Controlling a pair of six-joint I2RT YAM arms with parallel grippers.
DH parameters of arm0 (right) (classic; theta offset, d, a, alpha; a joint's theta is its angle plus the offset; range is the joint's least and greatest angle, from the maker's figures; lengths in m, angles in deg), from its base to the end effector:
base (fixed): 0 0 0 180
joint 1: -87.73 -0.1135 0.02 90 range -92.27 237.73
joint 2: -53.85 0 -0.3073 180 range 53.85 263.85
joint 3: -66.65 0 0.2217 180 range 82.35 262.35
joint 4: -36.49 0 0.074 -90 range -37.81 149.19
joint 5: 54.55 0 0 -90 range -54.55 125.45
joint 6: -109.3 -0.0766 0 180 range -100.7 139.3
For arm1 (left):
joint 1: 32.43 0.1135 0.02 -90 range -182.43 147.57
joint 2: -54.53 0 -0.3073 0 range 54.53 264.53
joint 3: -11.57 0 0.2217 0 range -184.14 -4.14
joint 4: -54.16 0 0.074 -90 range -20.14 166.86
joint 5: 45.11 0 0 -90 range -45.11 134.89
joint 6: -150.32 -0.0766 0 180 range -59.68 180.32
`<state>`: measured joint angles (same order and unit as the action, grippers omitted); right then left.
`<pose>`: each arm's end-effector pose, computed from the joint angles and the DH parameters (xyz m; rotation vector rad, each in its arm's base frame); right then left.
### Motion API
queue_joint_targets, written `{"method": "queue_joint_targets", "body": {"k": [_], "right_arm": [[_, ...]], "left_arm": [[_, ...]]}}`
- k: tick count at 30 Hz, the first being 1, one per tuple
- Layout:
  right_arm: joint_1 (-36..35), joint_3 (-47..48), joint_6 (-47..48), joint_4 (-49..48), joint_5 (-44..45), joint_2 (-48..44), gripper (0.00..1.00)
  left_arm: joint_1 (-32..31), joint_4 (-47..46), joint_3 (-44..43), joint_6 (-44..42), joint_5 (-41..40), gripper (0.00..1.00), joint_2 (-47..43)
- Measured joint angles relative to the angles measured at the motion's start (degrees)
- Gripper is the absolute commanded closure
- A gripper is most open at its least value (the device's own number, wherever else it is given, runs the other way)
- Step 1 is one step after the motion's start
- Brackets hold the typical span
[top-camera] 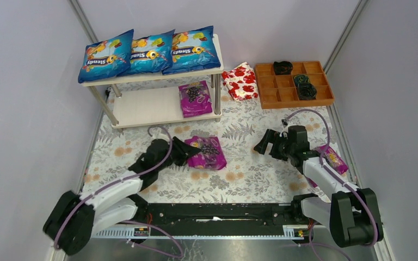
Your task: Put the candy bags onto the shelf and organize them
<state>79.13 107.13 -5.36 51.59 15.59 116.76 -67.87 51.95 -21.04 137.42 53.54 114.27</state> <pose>0.1947 0.0558 0.2135 0.1228 2.2688 0.6990 0.1548 -0.1243 0.2147 -0.7125 2.1841 -1.3140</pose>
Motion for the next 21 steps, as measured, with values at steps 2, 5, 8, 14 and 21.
{"method": "queue_joint_targets", "body": {"k": [2,5,8,14,21], "right_arm": [[0.00,-0.44,0.28,0.31,0.31,0.42,0.00],[0.00,-0.44,0.46,0.00,0.57,0.59,0.00],[0.00,-0.55,0.48,-0.31,0.76,0.52,0.00],[0.00,-1.53,0.48,-0.63,0.76,-0.09,0.00],[0.00,-2.16,0.48,-1.55,0.74,-0.63,0.00]], "left_arm": [[2.51,5.70,-0.13,-0.83,0.02,0.82,-5.27],[5.95,12.68,-0.42,-1.51,-0.11,0.90,-11.80],[9.25,19.85,-1.40,-2.23,-0.85,0.92,-17.59],[13.55,33.03,-7.98,-4.92,-3.41,0.88,-22.23],[17.77,41.97,-18.45,-8.52,-12.74,0.88,-23.39]]}}
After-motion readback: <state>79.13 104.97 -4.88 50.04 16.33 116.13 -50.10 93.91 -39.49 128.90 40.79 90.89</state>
